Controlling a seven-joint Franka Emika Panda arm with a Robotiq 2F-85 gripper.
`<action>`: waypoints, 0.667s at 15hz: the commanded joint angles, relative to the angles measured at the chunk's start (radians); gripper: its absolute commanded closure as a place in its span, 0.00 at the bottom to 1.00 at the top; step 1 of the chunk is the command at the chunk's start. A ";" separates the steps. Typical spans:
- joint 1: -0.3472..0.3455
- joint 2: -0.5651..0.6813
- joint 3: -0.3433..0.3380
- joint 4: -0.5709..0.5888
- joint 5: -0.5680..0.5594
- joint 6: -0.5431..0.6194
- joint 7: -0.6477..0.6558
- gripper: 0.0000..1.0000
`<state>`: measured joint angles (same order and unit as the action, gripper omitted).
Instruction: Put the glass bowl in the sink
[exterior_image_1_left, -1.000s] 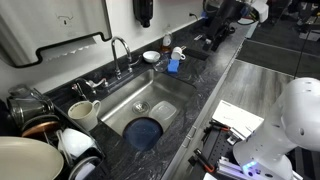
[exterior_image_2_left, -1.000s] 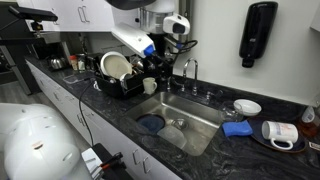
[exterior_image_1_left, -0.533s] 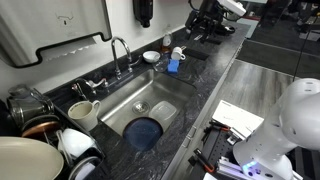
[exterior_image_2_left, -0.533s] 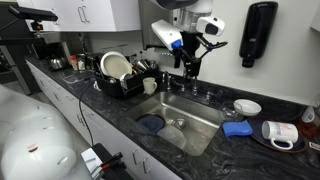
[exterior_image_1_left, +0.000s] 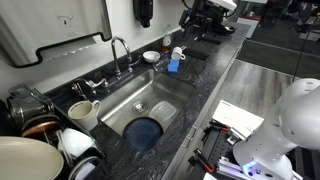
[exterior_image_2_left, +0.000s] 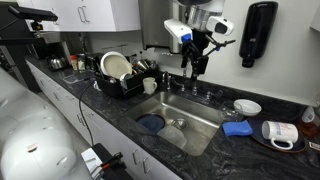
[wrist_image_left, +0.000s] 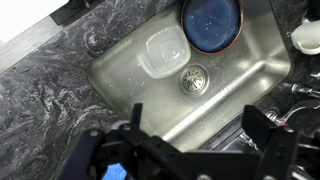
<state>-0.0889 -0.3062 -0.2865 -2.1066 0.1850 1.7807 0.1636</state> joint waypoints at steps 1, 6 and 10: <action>-0.051 0.123 0.024 0.052 0.057 0.011 0.083 0.00; -0.075 0.335 0.026 0.135 0.171 0.078 0.259 0.00; -0.073 0.480 0.031 0.216 0.211 0.182 0.449 0.00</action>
<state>-0.1385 0.0644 -0.2803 -1.9797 0.3633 1.9202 0.5033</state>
